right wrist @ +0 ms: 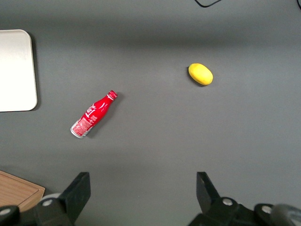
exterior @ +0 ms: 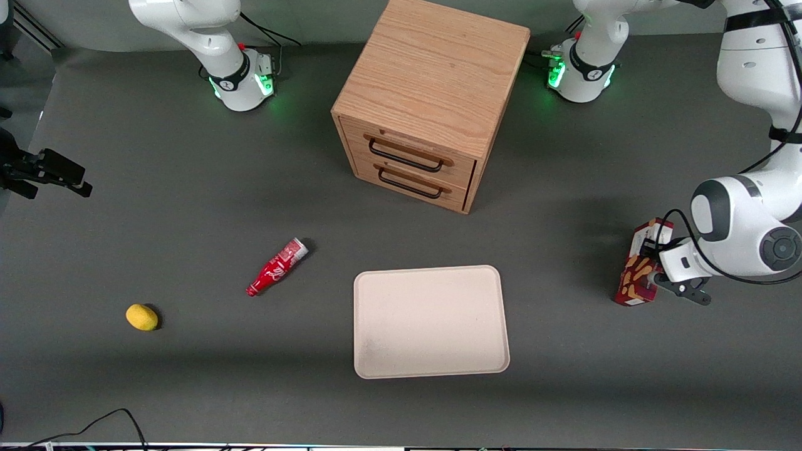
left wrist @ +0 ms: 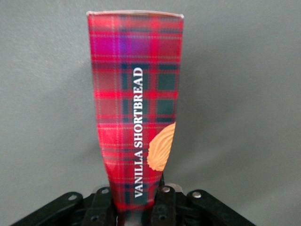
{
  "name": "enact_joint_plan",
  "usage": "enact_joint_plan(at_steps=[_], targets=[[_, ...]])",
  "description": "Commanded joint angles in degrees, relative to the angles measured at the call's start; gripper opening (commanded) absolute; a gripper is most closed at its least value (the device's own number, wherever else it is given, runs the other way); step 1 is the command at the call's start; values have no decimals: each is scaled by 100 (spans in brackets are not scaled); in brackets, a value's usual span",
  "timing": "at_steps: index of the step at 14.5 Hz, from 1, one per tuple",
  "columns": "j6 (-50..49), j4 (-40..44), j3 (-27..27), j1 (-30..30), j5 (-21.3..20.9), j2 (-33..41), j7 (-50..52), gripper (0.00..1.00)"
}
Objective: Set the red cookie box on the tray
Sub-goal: 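Close the left gripper on the cookie box's white end, then lift the cookie box upright with the left gripper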
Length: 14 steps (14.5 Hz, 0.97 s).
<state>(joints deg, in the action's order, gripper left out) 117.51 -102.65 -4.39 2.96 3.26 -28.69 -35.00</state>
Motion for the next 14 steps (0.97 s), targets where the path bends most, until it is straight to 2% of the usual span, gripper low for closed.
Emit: enact_joint_plan(at_steps=[1, 4, 7, 10, 14], targets=[[-1427, 1172, -44, -15, 70, 153, -78, 0], [-2606, 2281, -44, -24, 70, 179, 228, 0], [-3801, 3230, 78, -77, 78, 284, 1271, 0], [-4604, 4058, 797, -94, 79, 293, 2773, 0], [-4360, 4086, 1967, -164, 17, 215, 4770, 0]])
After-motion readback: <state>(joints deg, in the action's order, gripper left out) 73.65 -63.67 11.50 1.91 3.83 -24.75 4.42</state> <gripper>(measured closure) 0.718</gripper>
